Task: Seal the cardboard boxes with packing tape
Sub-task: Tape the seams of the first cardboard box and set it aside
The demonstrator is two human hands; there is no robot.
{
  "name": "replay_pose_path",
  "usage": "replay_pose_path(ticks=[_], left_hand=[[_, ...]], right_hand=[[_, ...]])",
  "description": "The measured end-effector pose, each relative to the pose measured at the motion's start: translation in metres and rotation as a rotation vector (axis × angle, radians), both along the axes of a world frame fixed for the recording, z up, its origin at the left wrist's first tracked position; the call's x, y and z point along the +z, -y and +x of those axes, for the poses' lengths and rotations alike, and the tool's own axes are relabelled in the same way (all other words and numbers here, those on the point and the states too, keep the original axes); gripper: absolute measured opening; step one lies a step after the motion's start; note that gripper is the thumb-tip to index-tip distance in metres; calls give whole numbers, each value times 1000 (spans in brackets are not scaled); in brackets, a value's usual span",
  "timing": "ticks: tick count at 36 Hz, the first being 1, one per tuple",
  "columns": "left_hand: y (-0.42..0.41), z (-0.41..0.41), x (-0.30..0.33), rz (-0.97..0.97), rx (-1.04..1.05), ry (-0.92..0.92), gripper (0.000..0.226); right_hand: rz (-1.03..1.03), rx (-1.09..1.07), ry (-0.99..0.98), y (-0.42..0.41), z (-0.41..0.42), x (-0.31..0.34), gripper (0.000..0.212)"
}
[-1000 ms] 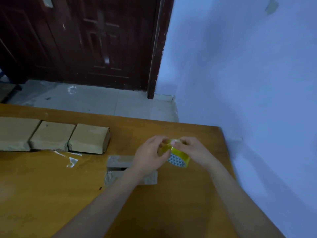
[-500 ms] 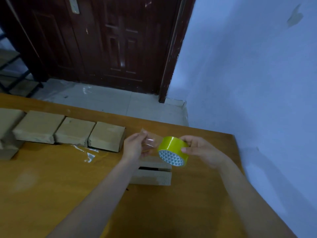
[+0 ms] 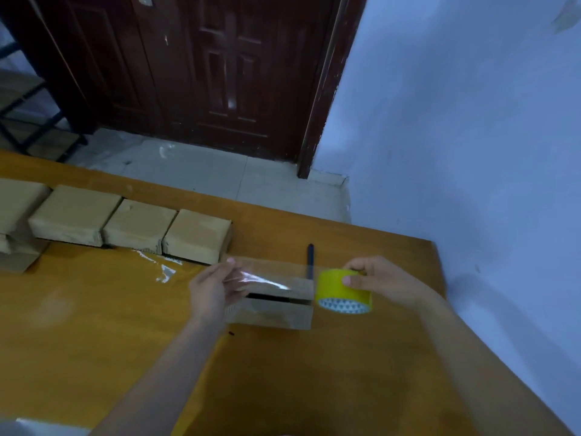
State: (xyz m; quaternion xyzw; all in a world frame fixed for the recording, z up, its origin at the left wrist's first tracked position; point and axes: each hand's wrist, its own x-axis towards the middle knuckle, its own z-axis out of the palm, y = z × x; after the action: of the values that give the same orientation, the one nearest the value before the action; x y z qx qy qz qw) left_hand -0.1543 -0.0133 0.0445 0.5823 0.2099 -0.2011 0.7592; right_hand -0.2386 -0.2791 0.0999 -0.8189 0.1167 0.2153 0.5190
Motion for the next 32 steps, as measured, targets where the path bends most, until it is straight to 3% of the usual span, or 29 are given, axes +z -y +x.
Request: replay_pose_path(ticks=[2, 3, 6, 7, 12, 17, 19, 22, 25, 29, 32], left_hand=[[-5, 0, -3, 20, 12, 8, 15], [-5, 0, -5, 37, 18, 16, 15], [1, -3, -10, 58, 45, 11, 17], [3, -4, -13, 50, 47, -1, 17], [0, -1, -36, -30, 57, -59, 17], [-14, 7, -62, -270, 18, -169, 43], [-15, 14, -66, -311, 26, -171, 43], [-16, 19, -68, -313, 3, -145, 22], [-18, 20, -69, -300, -18, -106, 24], [-19, 20, -71, -322, -7, -106, 44], [-17, 20, -75, -328, 17, -118, 34]], right_hand=[[8, 20, -46, 4, -3, -4, 27], [-106, 51, -70, 5, -3, -9, 28], [-703, 239, -132, 3, 3, -25, 46], [-808, 254, -140, 1, 4, -29, 49], [-778, 230, -66, 4, 6, -39, 48], [-529, 187, -38, -5, 5, -54, 35], [-547, 197, -62, -9, 6, -59, 28], [-633, 211, -89, -12, 11, -64, 24], [-663, 231, -96, -17, 20, -64, 21], [-694, 259, -119, -21, 26, -67, 29], [-678, 249, -138, -21, 31, -73, 35]])
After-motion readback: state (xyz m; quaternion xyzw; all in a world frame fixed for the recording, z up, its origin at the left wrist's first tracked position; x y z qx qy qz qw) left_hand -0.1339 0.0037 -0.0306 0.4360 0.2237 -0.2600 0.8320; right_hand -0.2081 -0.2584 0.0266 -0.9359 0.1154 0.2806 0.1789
